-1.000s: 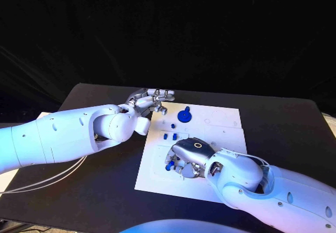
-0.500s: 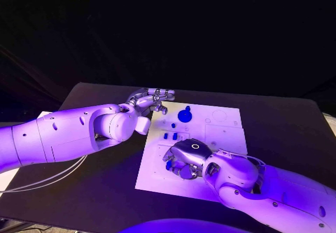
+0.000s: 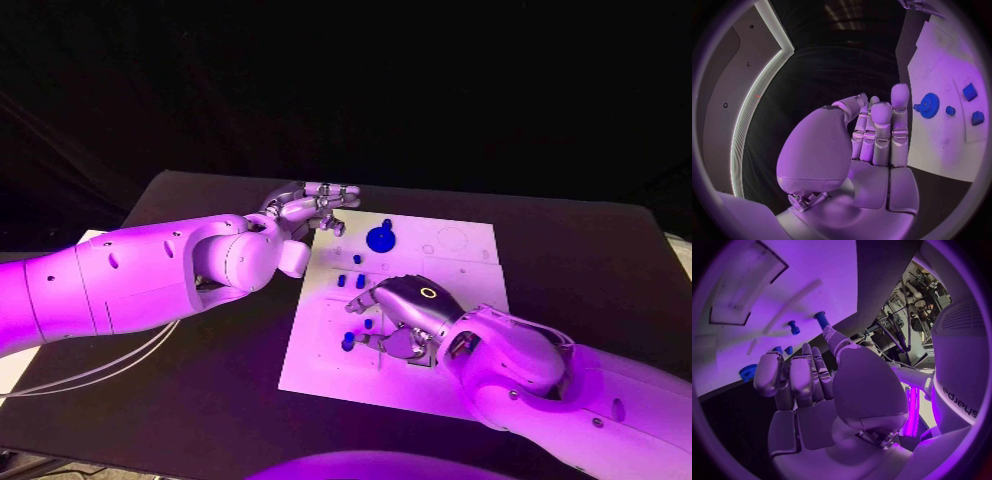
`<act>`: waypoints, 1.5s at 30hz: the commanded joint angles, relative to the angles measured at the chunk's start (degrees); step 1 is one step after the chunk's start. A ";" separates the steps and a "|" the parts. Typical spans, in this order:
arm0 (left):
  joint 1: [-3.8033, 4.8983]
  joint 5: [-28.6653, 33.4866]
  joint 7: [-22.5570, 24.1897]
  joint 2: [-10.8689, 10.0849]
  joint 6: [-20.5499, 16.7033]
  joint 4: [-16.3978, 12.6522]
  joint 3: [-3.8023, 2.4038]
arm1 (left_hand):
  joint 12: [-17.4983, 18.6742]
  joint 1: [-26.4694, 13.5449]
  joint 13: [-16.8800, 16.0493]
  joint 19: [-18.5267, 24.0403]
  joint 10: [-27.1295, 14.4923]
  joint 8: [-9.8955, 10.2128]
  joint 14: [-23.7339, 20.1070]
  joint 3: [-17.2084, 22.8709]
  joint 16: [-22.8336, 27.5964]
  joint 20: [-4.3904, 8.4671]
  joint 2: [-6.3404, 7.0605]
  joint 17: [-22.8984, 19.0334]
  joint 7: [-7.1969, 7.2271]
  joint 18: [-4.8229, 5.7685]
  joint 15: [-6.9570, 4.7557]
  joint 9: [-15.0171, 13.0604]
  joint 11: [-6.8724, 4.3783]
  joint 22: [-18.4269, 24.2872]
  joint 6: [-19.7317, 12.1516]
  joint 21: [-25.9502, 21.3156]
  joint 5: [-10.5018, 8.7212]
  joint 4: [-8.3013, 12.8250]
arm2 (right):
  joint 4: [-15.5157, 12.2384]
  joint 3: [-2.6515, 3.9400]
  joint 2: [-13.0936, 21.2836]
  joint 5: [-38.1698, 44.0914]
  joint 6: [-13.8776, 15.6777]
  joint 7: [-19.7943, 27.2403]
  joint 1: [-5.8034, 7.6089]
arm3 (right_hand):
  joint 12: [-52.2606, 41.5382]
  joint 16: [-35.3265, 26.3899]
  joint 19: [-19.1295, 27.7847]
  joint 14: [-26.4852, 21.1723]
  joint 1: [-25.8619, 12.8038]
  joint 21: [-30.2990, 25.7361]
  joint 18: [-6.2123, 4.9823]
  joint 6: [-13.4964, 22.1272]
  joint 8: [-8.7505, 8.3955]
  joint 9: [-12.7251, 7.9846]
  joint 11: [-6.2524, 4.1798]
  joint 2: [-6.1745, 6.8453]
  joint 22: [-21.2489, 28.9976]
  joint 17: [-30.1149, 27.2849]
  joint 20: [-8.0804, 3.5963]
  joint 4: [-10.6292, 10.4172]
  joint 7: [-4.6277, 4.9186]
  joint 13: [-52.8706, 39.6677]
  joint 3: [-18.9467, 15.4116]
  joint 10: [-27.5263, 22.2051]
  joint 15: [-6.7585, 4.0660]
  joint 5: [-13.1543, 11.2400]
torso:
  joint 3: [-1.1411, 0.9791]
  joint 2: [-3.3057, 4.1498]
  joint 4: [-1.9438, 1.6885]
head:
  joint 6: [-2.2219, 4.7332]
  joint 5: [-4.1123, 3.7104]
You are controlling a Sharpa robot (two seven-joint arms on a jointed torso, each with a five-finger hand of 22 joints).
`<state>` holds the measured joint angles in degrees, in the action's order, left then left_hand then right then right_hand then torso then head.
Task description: Assemble the parts on the task board
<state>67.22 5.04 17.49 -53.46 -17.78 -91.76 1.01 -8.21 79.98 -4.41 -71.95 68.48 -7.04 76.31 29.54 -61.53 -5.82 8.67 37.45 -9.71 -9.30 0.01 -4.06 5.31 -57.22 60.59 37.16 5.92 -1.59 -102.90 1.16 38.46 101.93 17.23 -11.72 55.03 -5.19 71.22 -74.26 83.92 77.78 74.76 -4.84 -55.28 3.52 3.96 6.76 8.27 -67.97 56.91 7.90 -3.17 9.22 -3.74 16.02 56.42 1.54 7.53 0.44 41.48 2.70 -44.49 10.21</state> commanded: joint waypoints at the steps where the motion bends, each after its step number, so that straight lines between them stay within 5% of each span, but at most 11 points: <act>1: 0.02 0.09 0.41 0.01 0.83 -0.09 -0.03 | -0.28 0.07 -0.01 0.02 -0.44 -0.24 -0.33 -0.16 -0.24 -0.12 -0.45 -0.04 -0.01 -0.49 0.22 0.07 -0.06 0.08 -0.40 -0.39 -0.08 0.04 | -1.21 0.51 1.92 -6.79 9.93 5.38 0.35 | -0.68 -0.10 0.26 0.21 -0.17 -0.17 -0.67 -0.23 0.20 0.03 -0.10 -0.43 -0.02 -0.03 -0.20 -0.11 0.58 -0.07 -0.82 0.86 0.12 0.52 | 0.05 -0.12 0.09 | 0.16 -0.20; 9: 0.02 -0.61 0.16 0.10 1.03 0.33 -0.03 | -0.38 0.02 -0.01 0.02 -0.53 -0.30 -0.38 -0.36 -0.26 -0.14 -0.54 -0.13 -0.04 -0.50 0.24 0.07 -0.02 0.17 -0.47 -0.55 -0.08 0.13 | -3.23 1.25 8.34 -22.16 10.18 6.97 3.32 | -3.44 0.81 -0.63 0.70 0.67 0.53 -0.44 -2.81 0.74 0.31 -0.50 -1.99 -0.95 1.15 -0.43 -0.51 1.03 -0.32 -1.78 6.27 -0.18 2.02 | -0.03 -0.13 0.17 | 0.89 -0.74; 19: 0.02 -3.80 -0.83 0.51 1.85 0.99 -0.02 | -2.91 -0.69 -1.09 -0.21 1.60 -0.64 -0.34 -2.41 -0.84 0.04 -0.77 0.07 0.38 -0.54 -0.14 0.07 -0.74 0.29 -0.73 -0.78 -0.15 0.31 | -4.25 1.37 14.32 -36.55 10.68 7.03 4.66 | -9.46 5.05 -5.21 2.24 1.99 5.16 1.00 -5.39 1.30 0.45 -3.99 -2.19 -7.11 7.16 -2.77 -0.65 -1.30 -3.85 -1.06 19.12 -2.96 3.53 | -0.23 -0.24 0.57 | 2.44 -1.78; 27: 0.01 -4.18 -1.01 0.79 2.01 1.29 -0.01 | -5.17 -0.53 -2.32 -0.55 2.45 -0.88 -0.09 -3.53 -1.57 0.40 -1.20 0.79 0.72 -0.46 -0.54 0.09 -1.25 0.19 -0.73 -0.67 -0.12 0.74 | -4.21 1.38 16.46 -37.27 10.53 5.24 4.74 | -19.93 5.82 -7.00 2.30 1.54 7.17 1.68 -5.88 1.44 0.44 -5.17 -1.59 -9.86 7.71 -4.04 -1.05 -2.21 -14.94 -2.69 21.98 -4.04 3.97 | -0.18 -0.22 0.52 | 3.08 -2.56; 30: 0.00 -4.22 -0.98 0.84 2.13 1.32 -0.01 | -6.00 -0.52 -2.80 -0.64 2.54 -0.95 -0.05 -3.87 -1.75 0.50 -1.34 0.95 0.82 -0.44 -0.65 0.10 -1.39 0.18 -0.73 -0.68 -0.11 0.82 | -4.28 1.38 17.18 -36.19 9.93 3.59 4.75 | -35.87 7.11 -8.21 2.64 0.56 8.49 2.13 -6.00 1.68 0.62 -5.29 -2.05 -11.74 9.51 -4.04 -1.99 -2.42 -32.73 -3.88 21.62 -4.27 4.72 | -0.15 -0.20 0.53 | 3.20 -2.80; 35: -0.03 -4.24 -0.92 0.86 2.38 1.29 0.00 | -7.43 -0.51 -3.67 -0.82 2.47 -1.07 0.05 -4.41 -2.11 0.65 -1.54 1.28 0.96 -0.39 -0.80 0.11 -1.58 0.12 -0.71 -0.65 -0.09 0.96 | -4.91 1.37 18.34 -33.77 8.52 0.52 4.71 | -50.07 8.97 -9.16 2.95 -1.10 9.60 2.50 -6.00 2.22 1.21 -5.24 -2.60 -13.35 12.29 -3.93 -3.74 -2.48 -49.05 -5.92 21.03 -4.26 5.18 | -0.14 -0.22 0.57 | 3.24 -3.24; 45: -0.11 -4.25 -0.82 0.78 2.77 1.12 0.03 | -9.68 -0.45 -5.11 -1.05 1.83 -1.24 0.11 -5.04 -2.55 0.82 -1.85 1.61 1.10 -0.33 -0.95 0.13 -1.77 0.07 -0.68 -0.70 -0.03 1.14 | -7.08 1.31 20.75 -29.47 6.80 -3.36 4.29 | -56.73 9.70 -9.58 2.98 -1.20 10.11 2.65 -6.24 3.05 2.23 -5.19 -3.18 -14.13 13.27 -3.94 -4.75 -2.64 -57.41 -7.42 21.70 -3.99 5.12 | -0.13 -0.27 0.53 | 3.04 -4.49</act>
<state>67.13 1.17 16.39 -52.75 -16.37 -90.47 1.06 -17.49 79.61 -9.41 -72.66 70.56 -7.96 76.39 24.89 -63.74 -5.12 7.39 38.96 -9.08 -9.30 -0.52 -4.01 3.88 -57.07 59.98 36.76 5.92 -0.54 -109.64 2.48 59.02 69.19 25.97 -12.17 59.43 -61.61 80.73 -83.31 83.91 76.75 84.54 -3.02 -61.50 6.40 6.14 1.66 5.42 -74.94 70.14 4.00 -7.99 6.84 -60.80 9.01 77.89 -2.39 12.54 0.30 41.23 3.26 -41.35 6.09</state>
